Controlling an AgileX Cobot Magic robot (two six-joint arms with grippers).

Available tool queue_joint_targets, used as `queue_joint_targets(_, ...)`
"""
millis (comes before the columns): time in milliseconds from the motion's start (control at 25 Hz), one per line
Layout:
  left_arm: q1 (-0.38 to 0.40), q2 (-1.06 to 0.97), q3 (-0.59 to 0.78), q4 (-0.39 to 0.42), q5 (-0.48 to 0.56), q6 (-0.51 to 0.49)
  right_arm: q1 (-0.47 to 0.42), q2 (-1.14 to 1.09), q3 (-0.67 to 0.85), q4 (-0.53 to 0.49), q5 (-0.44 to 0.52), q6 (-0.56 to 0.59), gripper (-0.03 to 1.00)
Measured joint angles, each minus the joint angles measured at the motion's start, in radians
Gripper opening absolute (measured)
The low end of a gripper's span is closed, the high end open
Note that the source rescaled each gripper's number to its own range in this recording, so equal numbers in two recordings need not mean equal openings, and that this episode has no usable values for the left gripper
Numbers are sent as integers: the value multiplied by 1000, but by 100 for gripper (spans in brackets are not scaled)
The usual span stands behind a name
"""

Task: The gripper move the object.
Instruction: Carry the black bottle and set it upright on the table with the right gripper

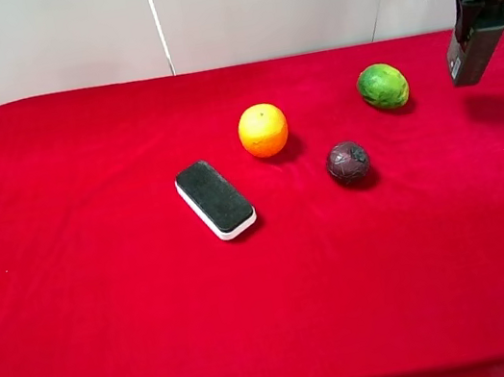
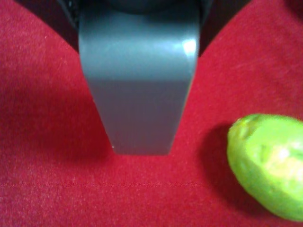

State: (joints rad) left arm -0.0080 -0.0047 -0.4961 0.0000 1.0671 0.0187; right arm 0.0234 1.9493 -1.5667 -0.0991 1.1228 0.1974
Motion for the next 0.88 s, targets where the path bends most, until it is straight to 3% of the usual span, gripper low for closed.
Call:
queue_joint_targets(400,0,0,0,0,0,0,0,85,0,1,-92,-43,3)
queue_joint_targets(880,0,0,0,0,0,0,0,144,0,1,-115,-46,3)
